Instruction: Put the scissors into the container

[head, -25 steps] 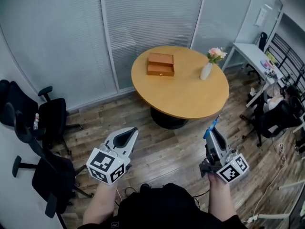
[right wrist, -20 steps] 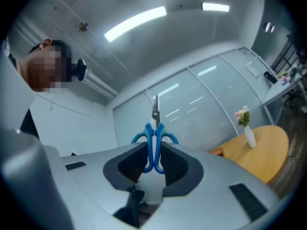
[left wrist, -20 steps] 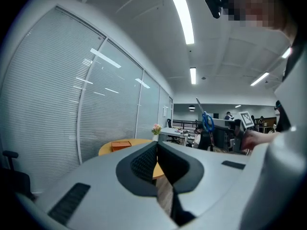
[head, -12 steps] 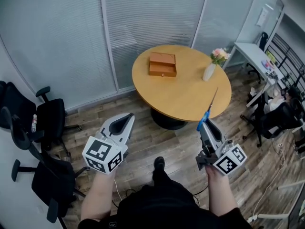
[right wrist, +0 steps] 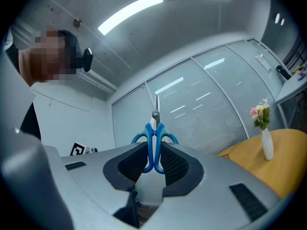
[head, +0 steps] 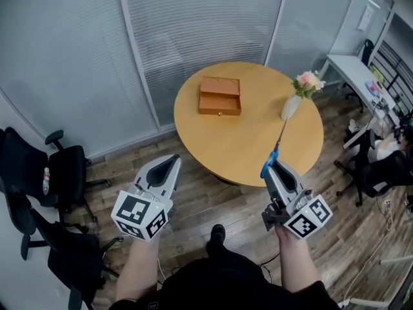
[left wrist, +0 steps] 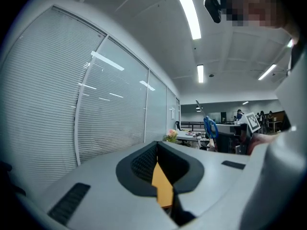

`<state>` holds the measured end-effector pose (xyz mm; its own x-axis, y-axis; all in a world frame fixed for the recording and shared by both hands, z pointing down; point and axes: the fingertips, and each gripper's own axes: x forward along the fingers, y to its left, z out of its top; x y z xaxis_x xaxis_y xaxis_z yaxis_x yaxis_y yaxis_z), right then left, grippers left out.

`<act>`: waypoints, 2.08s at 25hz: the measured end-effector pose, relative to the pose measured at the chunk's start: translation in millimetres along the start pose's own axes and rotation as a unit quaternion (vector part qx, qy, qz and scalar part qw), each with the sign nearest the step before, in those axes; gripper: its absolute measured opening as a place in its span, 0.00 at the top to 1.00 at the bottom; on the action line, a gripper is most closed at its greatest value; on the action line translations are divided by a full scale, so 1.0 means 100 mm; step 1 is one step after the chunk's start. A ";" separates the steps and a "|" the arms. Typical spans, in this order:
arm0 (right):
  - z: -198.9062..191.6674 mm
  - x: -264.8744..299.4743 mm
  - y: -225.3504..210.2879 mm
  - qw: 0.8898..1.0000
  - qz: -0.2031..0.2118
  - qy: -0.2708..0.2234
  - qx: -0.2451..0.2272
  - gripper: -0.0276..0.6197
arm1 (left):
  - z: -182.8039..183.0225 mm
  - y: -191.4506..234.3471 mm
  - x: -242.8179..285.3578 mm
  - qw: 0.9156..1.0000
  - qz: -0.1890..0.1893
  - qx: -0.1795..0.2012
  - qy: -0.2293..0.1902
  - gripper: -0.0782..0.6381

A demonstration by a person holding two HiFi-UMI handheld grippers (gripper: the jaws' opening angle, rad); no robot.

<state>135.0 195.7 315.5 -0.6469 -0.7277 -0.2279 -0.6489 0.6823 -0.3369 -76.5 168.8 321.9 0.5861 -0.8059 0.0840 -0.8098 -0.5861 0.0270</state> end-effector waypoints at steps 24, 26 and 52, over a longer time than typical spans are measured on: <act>0.18 1.09 -1.68 1.000 -0.019 0.010 0.006 0.81 | 0.05 0.67 1.95 0.999 -0.042 -0.007 -0.017 0.87; 0.15 1.29 -1.79 1.000 -0.029 0.008 0.005 0.81 | 0.09 0.87 2.11 0.998 -0.050 -0.005 -0.022 0.87; -0.74 3.44 -2.77 0.986 -0.136 0.097 -0.022 0.81 | -0.42 2.94 3.59 0.988 -0.144 -0.046 0.043 0.87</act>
<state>63.0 -238.5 398.4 -0.5089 -0.8596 0.0466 -0.8225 0.4695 -0.3211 -105.1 -288.6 402.0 0.7911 -0.5944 0.1442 -0.6113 -0.7765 0.1527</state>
